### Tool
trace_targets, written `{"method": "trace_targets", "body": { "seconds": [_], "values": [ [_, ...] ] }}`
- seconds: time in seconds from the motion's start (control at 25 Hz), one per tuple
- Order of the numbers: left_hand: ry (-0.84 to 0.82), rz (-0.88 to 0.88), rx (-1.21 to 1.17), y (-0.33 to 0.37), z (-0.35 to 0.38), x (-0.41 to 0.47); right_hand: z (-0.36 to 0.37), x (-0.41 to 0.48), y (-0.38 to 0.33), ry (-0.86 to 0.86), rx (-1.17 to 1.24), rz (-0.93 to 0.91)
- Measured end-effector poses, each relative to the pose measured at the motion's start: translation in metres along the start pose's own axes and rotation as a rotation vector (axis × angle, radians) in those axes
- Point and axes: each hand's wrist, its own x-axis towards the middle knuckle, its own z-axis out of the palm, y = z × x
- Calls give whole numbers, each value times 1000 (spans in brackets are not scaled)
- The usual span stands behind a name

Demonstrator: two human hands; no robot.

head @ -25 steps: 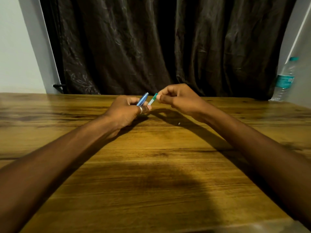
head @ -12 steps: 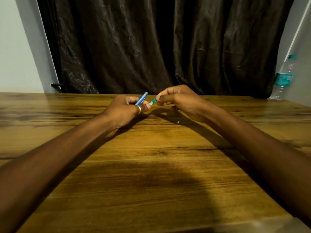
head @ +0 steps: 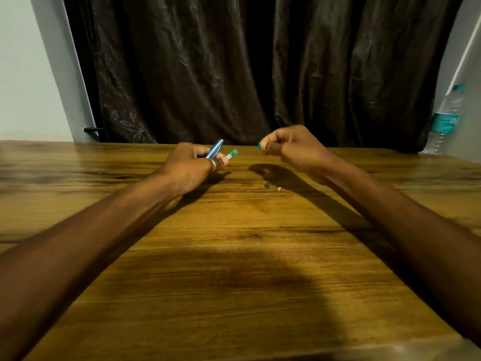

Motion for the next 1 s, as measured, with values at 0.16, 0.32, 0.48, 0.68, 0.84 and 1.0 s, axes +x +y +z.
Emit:
{"method": "trace_targets", "body": {
  "seconds": [0.16,0.32,0.48,0.68,0.84,1.0],
  "values": [
    [118,-1,21,-4,-1,8,13,-6,3,-150,-295,-138],
    [183,23,54,-2,-4,6,34,-12,-7,-179,-580,-326],
    [176,23,85,-1,-4,5,46,-14,-5,-256,-700,-350],
    [157,24,119,2,-4,2,42,-14,-7,-262,-669,-313],
    [155,22,108,3,-4,0,33,-14,-10,-222,-608,-274],
    [102,37,108,4,-4,0,24,-8,-13,9,-396,-243]
  ]
}}
